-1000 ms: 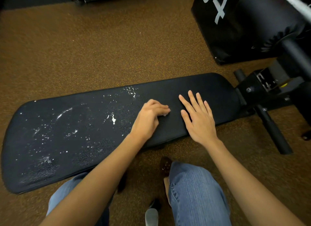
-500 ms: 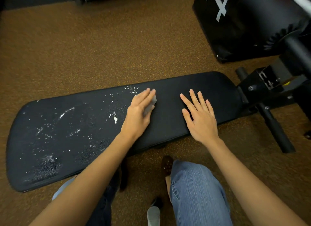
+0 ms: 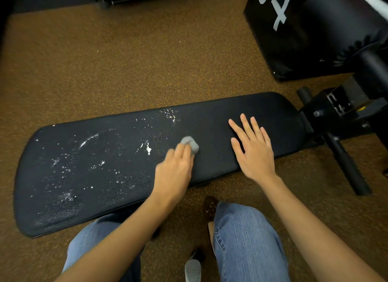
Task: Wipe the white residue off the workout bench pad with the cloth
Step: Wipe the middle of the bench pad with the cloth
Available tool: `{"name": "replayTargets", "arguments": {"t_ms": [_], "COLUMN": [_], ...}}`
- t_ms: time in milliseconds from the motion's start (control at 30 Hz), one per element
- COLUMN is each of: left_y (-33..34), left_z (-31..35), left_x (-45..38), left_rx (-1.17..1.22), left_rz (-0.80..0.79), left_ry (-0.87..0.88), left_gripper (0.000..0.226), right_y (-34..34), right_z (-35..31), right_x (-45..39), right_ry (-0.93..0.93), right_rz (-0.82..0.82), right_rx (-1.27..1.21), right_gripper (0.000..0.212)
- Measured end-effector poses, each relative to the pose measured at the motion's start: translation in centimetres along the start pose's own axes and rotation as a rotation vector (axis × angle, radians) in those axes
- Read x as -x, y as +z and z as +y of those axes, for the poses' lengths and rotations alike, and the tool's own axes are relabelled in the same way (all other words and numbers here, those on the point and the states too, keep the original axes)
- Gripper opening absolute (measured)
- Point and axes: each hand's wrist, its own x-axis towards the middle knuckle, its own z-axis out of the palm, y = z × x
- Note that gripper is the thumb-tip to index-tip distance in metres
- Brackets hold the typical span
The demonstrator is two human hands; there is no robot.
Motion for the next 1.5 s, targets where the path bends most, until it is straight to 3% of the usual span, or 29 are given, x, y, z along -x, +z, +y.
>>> {"name": "replayTargets", "arguments": {"t_ms": [167, 367, 600, 767, 1000, 1200, 1400, 1500], "left_y": [-0.1, 0.8, 0.0, 0.4, -0.4, 0.4, 0.8, 1.1], "left_z": [-0.2, -0.4, 0.1, -0.9, 0.9, -0.1, 2.8, 1.4], "left_x": [0.7, -3.5, -0.6, -4.2, -0.4, -4.1, 0.9, -1.8], "left_rx": [0.040, 0.111, 0.103, 0.134, 0.198, 0.131, 0.198, 0.101], "left_rz": [-0.006, 0.030, 0.024, 0.025, 0.002, 0.036, 0.014, 0.022], "left_ry": [0.051, -0.186, -0.080, -0.236, -0.065, -0.209, 0.016, 0.052], "left_gripper": [0.029, 0.015, 0.027, 0.013, 0.013, 0.013, 0.025, 0.011], "right_y": [0.0, 0.0, 0.1, 0.1, 0.0, -0.3, 1.3, 1.8], "right_z": [-0.1, -0.2, -0.1, -0.2, -0.1, -2.0, -5.1, -4.9], "right_x": [-0.1, -0.1, -0.1, -0.1, -0.2, -0.3, -1.5, -1.3], "right_ry": [0.008, 0.008, 0.009, 0.010, 0.017, -0.018, -0.075, -0.080], "right_rz": [0.010, 0.002, -0.004, -0.003, -0.014, -0.006, -0.029, -0.022], "right_rx": [0.008, 0.008, 0.010, 0.013, 0.036, 0.035, 0.054, 0.076], "right_gripper": [0.050, 0.051, 0.050, 0.050, 0.050, 0.051, 0.052, 0.052]}}
